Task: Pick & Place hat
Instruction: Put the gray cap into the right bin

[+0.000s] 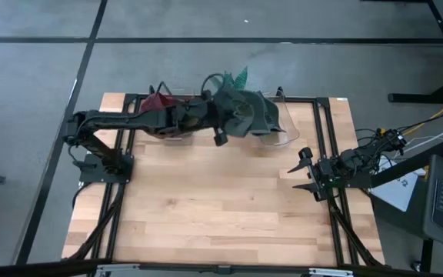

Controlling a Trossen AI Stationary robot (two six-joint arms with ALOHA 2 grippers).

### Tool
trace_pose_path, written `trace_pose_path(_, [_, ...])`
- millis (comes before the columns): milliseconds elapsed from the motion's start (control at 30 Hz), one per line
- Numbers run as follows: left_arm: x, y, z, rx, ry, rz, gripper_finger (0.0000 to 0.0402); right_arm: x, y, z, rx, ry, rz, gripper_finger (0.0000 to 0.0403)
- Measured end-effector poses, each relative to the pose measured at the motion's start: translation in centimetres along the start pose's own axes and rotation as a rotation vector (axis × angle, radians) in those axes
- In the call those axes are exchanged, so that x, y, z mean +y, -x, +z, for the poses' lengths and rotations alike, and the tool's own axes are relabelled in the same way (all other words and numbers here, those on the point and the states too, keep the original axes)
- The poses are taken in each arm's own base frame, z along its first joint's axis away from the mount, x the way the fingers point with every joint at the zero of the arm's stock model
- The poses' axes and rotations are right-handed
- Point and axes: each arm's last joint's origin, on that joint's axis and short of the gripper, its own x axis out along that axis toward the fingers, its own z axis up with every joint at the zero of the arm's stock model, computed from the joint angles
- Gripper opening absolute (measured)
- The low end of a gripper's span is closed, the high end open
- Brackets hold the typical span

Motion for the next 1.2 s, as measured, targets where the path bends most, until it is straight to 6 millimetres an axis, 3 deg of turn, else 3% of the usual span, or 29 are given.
trace_pose_path(333, [0.5, -6.2, 2.8, 0.088, 0.011, 0.042, 0.0003, 0.0, 0.0, 0.0, 0.000, 0.000, 0.000, 0.0252])
trace_pose_path(667, [0.7, -12.1, 3.3, 0.097, -0.009, 0.060, 0.0003, 0.0, 0.0, 0.0, -0.001, 0.000, 0.000, 0.0252])
trace_pose_path(933, [1.0, -15.9, 2.0, 0.124, -0.016, 0.049, 0.0003, 0.0, 0.0, 0.0, -0.001, 0.000, 0.000, 0.0252])
trace_pose_path(1200, [0.6, -17.4, 0.3, 0.171, -0.025, 0.027, 0.0003, 0.0, 0.0, 0.0, -0.001, 0.000, 0.000, 0.0252])
